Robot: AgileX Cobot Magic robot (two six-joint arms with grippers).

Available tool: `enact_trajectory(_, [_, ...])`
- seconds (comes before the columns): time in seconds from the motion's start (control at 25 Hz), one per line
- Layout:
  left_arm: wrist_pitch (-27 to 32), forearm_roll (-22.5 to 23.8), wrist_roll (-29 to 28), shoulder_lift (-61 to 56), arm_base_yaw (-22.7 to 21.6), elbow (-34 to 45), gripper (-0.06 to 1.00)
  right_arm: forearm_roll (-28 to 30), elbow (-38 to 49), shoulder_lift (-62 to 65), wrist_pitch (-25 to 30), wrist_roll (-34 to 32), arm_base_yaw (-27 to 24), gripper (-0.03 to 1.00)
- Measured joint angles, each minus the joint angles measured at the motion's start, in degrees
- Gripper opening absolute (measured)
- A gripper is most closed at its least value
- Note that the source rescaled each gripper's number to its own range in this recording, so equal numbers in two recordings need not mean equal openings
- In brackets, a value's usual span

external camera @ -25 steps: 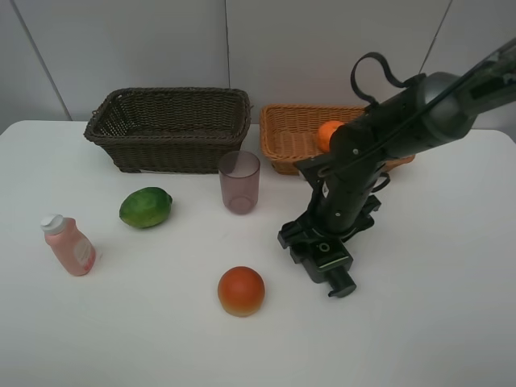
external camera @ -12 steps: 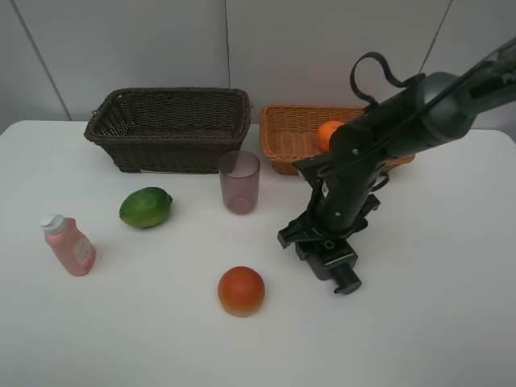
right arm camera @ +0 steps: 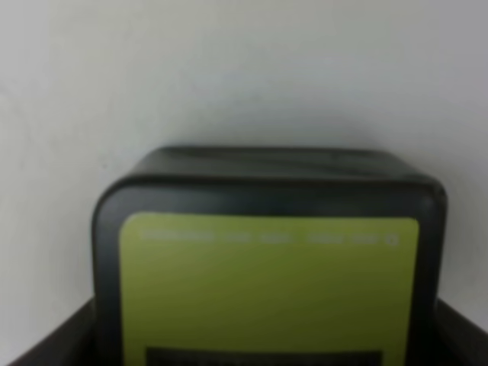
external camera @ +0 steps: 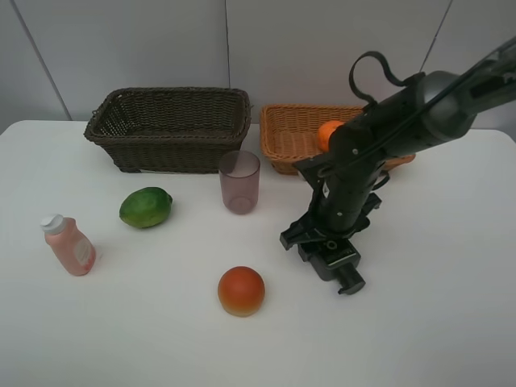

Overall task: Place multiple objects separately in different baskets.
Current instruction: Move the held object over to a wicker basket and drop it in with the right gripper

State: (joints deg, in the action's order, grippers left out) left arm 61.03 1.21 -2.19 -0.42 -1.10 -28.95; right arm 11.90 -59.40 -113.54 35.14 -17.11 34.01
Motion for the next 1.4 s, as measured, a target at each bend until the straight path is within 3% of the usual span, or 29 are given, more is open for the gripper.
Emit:
enact_trajectory(0.24, [0.00, 0.00, 0.00, 0.00, 0.00, 0.00, 1.00, 4.14, -2.63, 4.95, 8.18, 0.00, -0.06, 0.11])
enact_trajectory(0.52, [0.00, 0.00, 0.00, 0.00, 0.00, 0.00, 1.00, 5.57, -14.71, 9.21, 20.29, 0.00, -0.06, 0.11])
enact_trajectory(0.72, [0.00, 0.00, 0.00, 0.00, 0.00, 0.00, 1.00, 5.63, -22.70, 9.27, 22.12, 0.00, -0.06, 0.11])
enact_trajectory(0.92, [0.00, 0.00, 0.00, 0.00, 0.00, 0.00, 1.00, 4.76, -28.49, 9.27, 20.60, 0.00, 0.58, 0.11])
enact_trajectory(1.12, [0.00, 0.00, 0.00, 0.00, 0.00, 0.00, 1.00, 2.83, -31.24, 9.27, 7.19, 0.00, 1.59, 0.11])
enact_trajectory(1.4, [0.00, 0.00, 0.00, 0.00, 0.00, 0.00, 1.00, 1.99, -31.24, 5.13, -21.79, 0.00, 2.65, 0.11])
